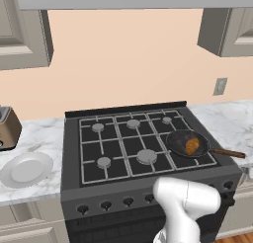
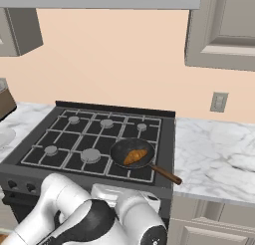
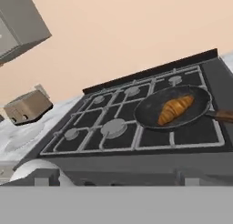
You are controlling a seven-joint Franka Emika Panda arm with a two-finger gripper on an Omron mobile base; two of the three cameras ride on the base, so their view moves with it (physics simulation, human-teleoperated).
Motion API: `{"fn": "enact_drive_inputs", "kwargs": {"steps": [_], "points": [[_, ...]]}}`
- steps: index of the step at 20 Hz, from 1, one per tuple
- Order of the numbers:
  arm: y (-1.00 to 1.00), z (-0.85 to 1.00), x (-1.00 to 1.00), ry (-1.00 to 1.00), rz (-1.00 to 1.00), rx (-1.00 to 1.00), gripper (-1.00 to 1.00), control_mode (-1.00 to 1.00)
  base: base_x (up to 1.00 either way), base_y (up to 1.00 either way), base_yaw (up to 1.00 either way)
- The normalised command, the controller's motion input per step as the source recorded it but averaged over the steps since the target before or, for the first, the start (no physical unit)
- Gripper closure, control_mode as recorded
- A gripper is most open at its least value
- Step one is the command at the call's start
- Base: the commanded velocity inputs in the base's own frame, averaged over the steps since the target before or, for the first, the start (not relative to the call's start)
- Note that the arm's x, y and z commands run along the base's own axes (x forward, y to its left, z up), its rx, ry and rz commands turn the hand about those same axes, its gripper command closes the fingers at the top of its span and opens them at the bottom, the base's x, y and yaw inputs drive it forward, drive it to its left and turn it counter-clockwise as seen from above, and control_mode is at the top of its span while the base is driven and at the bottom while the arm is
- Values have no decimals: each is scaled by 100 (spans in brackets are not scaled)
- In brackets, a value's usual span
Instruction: Pick the croissant and place it on the pan. Then turn on the stove to warm the croissant.
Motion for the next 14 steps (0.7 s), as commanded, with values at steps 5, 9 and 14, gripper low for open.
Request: {"fn": "enact_drive_inputs", "kwargs": {"steps": [5,9,14], "points": [[0,-35,-20,-47,10,0,-100,-100,0,0,0],[0,-41,-15,-45,7,0,-100,-100,0,0,0],[0,-35,-1,-30,2,0,-100,-100,0,0,0]]}}
